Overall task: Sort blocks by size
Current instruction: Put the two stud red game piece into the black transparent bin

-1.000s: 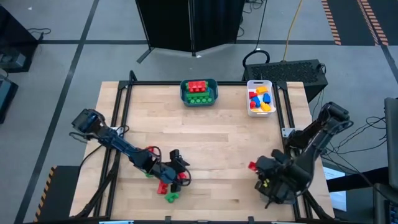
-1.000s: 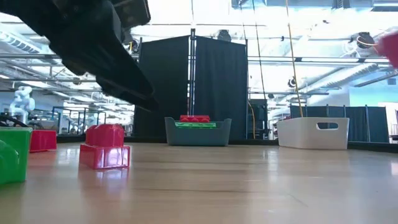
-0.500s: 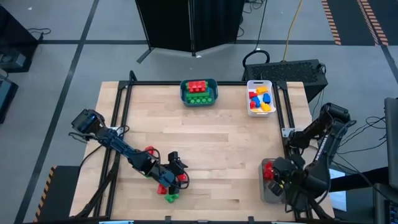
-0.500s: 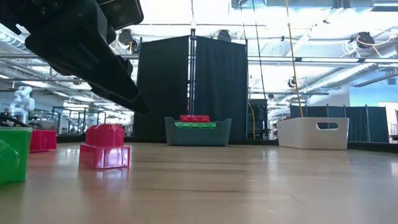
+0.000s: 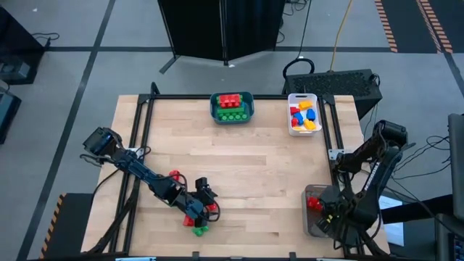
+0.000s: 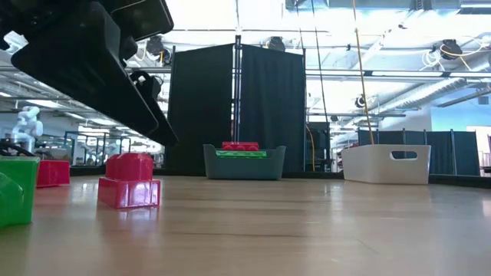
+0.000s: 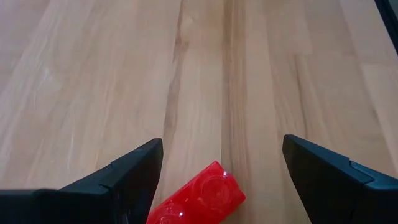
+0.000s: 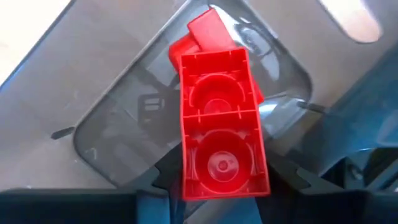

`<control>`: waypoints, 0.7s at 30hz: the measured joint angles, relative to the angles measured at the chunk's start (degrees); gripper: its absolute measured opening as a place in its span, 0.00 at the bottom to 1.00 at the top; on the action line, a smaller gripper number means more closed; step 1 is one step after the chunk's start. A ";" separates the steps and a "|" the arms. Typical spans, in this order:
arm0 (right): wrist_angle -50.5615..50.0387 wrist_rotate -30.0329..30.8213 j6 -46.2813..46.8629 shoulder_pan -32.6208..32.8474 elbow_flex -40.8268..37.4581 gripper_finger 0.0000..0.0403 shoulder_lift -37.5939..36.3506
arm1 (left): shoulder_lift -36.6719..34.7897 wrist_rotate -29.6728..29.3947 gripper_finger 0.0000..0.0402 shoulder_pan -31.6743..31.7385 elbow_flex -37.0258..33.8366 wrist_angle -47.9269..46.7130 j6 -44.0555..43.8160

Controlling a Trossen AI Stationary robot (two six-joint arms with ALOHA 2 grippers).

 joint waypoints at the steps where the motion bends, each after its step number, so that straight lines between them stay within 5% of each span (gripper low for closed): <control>1: 0.65 0.03 -0.01 0.00 -0.17 0.35 0.00 | 0.00 0.01 0.80 0.00 0.00 0.07 0.01; 12: -1.29 -0.15 3.77 0.00 -0.18 0.56 -0.18 | 0.00 2.62 0.80 -0.28 0.00 -0.04 1.94; 21: -11.39 1.59 7.34 0.00 6.27 0.54 -0.24 | -3.15 2.76 0.80 -0.37 -0.01 -10.26 -3.08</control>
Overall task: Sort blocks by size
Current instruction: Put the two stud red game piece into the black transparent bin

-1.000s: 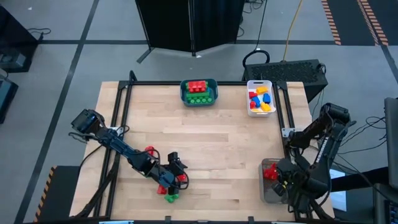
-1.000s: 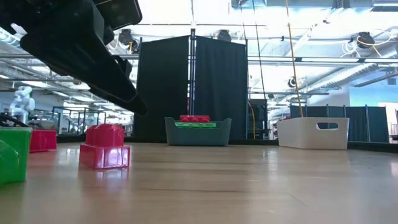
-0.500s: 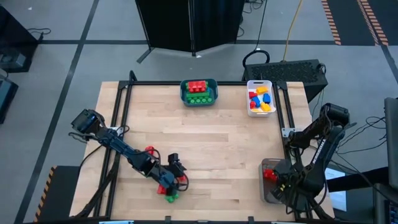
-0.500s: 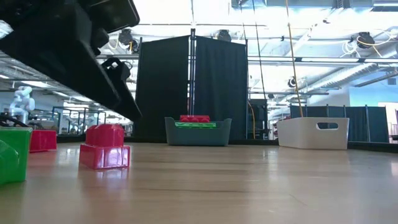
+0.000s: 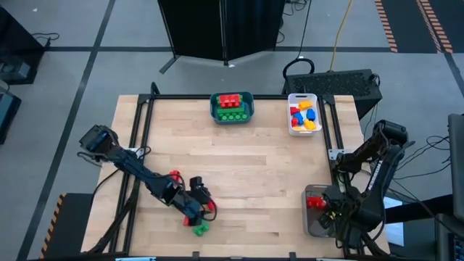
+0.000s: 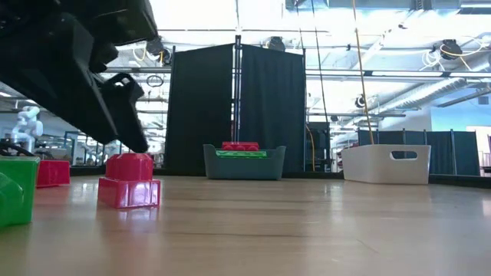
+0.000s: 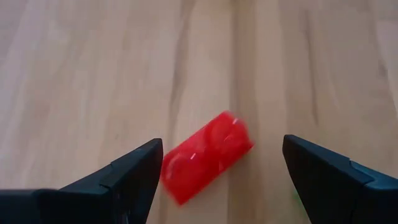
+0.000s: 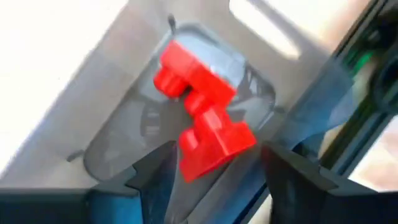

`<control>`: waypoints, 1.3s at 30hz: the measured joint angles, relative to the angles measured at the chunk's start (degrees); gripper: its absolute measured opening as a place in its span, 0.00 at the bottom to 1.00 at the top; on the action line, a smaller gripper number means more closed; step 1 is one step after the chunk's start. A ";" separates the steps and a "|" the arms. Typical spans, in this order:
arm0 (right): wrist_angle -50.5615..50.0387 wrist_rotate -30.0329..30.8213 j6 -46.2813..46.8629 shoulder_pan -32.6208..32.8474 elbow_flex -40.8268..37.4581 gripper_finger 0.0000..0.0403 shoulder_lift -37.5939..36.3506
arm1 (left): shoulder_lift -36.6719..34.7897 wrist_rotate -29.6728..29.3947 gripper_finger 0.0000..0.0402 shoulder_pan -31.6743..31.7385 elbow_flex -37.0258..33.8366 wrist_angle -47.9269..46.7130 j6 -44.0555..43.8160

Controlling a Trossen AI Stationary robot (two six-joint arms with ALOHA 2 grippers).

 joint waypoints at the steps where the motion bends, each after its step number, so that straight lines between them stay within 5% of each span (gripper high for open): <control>1: -1.70 1.30 0.02 0.00 1.08 0.54 0.00 | -0.66 -0.04 0.80 -0.03 0.00 -1.54 -1.01; 8: -6.61 12.95 -0.86 -0.31 5.73 0.52 -0.02 | -3.03 0.80 0.80 -0.37 -0.08 -7.42 11.62; 15: -6.32 13.67 -3.24 -1.55 5.88 0.52 -0.02 | -0.99 3.02 0.80 0.70 -1.37 -6.56 27.24; 26: -4.94 15.62 -8.55 -3.48 5.88 0.52 -0.02 | 4.10 6.24 0.79 4.81 -1.52 -2.56 30.30; 32: -0.13 26.81 -15.86 -3.78 5.88 0.52 -0.02 | 4.40 8.07 0.77 5.69 -1.63 0.95 30.74; 39: 14.56 42.46 -34.63 -5.56 5.88 0.52 1.01 | 4.46 9.74 0.62 6.52 -1.63 1.68 30.20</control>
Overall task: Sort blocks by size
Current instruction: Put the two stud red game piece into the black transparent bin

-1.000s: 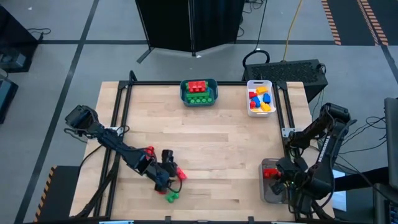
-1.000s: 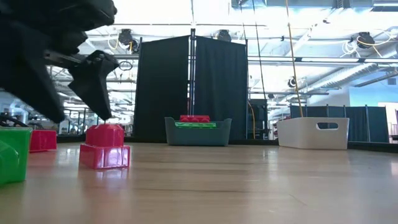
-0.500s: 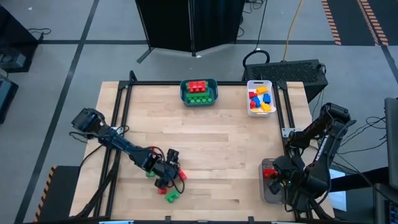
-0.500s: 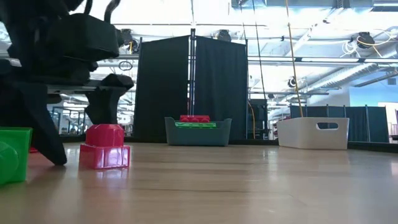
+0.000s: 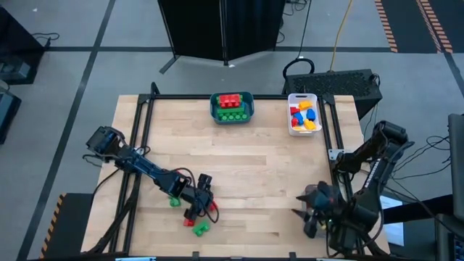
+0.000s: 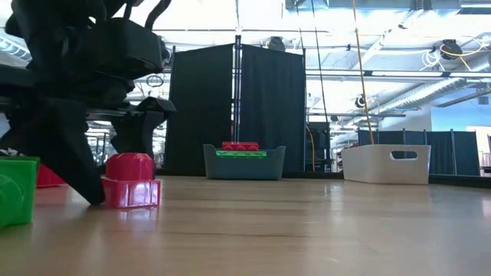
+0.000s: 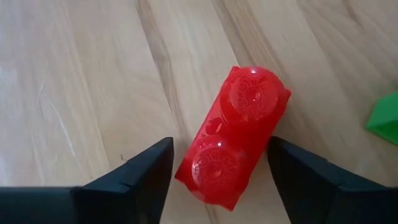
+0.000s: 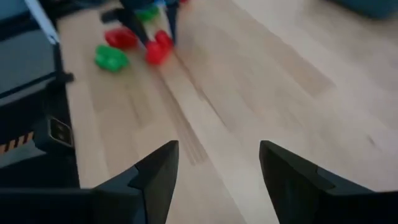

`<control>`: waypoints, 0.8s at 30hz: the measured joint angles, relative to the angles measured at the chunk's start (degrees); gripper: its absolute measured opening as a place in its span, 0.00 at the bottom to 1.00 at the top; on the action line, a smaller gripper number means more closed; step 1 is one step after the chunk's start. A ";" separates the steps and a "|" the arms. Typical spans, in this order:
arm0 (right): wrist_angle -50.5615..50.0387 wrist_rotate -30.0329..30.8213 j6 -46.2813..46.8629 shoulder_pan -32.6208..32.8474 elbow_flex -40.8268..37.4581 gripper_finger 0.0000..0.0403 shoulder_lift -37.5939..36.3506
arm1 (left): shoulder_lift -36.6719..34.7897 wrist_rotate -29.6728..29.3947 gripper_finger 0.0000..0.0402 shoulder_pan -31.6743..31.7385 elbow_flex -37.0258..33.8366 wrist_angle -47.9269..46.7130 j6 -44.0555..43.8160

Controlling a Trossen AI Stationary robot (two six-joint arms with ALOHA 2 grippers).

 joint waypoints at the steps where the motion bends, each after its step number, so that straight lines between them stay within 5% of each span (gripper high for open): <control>1: 2.28 0.86 -2.93 -0.69 0.00 0.52 0.40 | 0.00 0.03 0.60 0.03 0.00 0.02 -0.12; 10: 17.50 1.03 -29.06 -8.13 -0.02 0.52 6.76 | 0.13 -0.86 0.43 0.88 -0.04 5.15 -7.05; 24: 27.56 -4.87 -41.46 -17.72 -0.04 0.52 15.71 | -0.09 -0.79 0.32 0.75 0.51 8.06 -8.61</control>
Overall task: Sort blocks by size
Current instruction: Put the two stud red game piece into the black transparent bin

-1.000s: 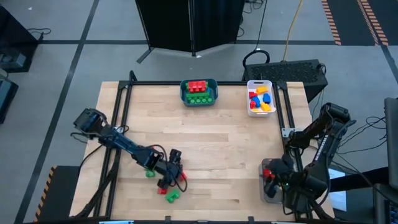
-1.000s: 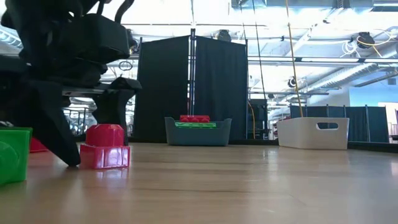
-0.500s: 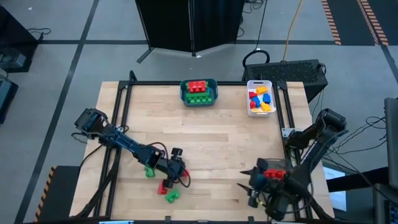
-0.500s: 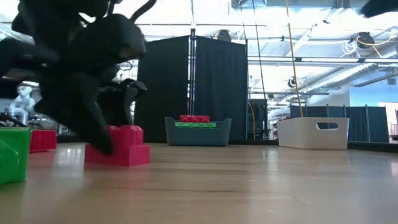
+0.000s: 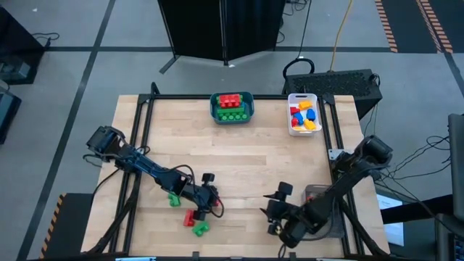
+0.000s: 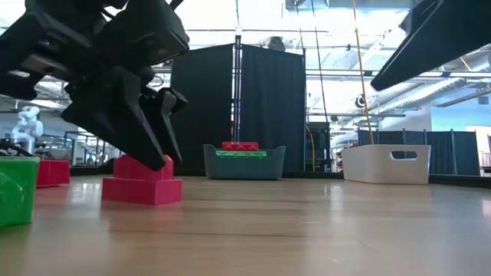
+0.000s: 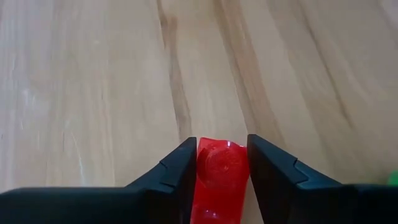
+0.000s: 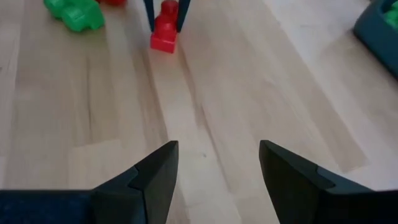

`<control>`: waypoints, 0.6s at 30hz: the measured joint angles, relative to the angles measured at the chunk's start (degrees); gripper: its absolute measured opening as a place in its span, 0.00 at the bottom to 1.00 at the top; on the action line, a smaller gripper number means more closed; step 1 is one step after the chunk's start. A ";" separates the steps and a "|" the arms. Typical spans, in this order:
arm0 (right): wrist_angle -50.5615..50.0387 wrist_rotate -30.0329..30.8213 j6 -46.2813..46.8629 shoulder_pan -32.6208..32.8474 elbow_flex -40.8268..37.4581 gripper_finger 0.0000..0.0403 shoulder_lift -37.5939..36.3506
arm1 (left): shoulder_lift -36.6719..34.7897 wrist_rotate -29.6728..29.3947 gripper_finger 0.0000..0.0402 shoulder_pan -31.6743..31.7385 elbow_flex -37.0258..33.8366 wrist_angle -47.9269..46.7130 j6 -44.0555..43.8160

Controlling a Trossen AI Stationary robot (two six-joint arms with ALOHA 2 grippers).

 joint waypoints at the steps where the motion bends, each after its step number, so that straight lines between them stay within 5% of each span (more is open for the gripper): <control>1: 0.91 -0.41 -0.70 -0.41 0.00 0.52 0.44 | 0.00 0.10 0.32 -0.02 0.04 -0.70 0.52; 6: 5.92 -2.35 -4.36 -2.02 0.00 0.52 2.12 | -0.11 1.26 0.37 -0.13 0.08 -3.60 5.58; 18: 25.14 -1.30 -19.17 -7.69 0.07 0.52 3.41 | 0.01 1.68 0.75 -0.11 0.04 -10.86 5.60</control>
